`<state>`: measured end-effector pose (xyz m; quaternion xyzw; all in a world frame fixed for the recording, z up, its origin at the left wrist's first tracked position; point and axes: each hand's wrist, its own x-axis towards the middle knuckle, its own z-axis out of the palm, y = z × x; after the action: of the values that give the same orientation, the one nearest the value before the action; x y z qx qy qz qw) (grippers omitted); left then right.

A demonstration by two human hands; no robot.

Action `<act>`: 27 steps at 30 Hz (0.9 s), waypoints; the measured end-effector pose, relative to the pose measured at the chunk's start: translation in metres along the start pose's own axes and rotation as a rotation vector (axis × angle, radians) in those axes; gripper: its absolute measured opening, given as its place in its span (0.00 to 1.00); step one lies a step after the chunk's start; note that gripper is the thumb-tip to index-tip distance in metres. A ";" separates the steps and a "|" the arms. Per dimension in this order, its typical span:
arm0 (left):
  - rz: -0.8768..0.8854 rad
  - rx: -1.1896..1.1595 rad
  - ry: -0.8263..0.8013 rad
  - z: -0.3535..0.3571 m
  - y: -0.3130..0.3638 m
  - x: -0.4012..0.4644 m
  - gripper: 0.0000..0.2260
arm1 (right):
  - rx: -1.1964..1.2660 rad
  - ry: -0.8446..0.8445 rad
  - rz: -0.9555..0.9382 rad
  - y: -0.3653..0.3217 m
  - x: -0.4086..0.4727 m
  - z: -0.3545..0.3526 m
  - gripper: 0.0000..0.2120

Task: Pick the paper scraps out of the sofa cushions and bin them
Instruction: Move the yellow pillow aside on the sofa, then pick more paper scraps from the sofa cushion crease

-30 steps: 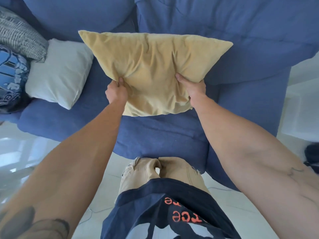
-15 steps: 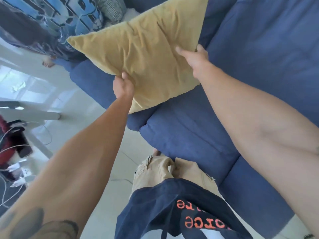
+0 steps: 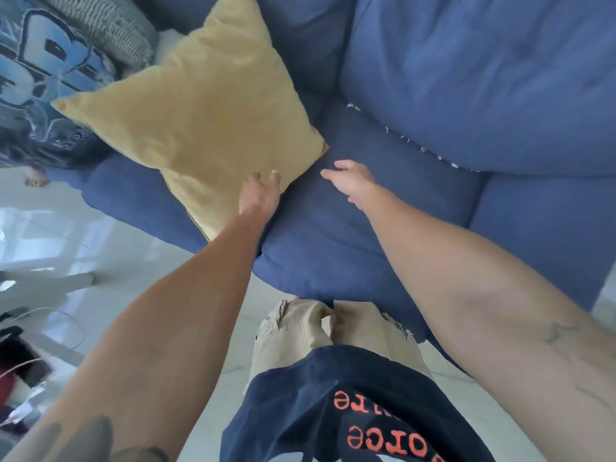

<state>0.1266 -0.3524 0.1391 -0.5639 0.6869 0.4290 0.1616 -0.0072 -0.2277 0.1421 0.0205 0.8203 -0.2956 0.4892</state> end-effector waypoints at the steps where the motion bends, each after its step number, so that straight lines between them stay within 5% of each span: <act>1: 0.020 0.034 -0.028 0.008 0.007 0.004 0.29 | 0.014 0.019 0.013 0.008 0.004 -0.007 0.28; 15: 0.316 0.412 -0.208 0.130 0.084 0.115 0.29 | 0.129 0.313 -0.004 0.080 0.136 -0.032 0.26; 27: 0.600 0.394 -0.007 0.207 0.121 0.263 0.33 | -0.559 0.456 -0.287 0.114 0.284 0.005 0.40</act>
<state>-0.1207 -0.3603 -0.1175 -0.2937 0.8909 0.3184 0.1365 -0.1143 -0.2088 -0.1436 -0.1632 0.9515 -0.1140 0.2346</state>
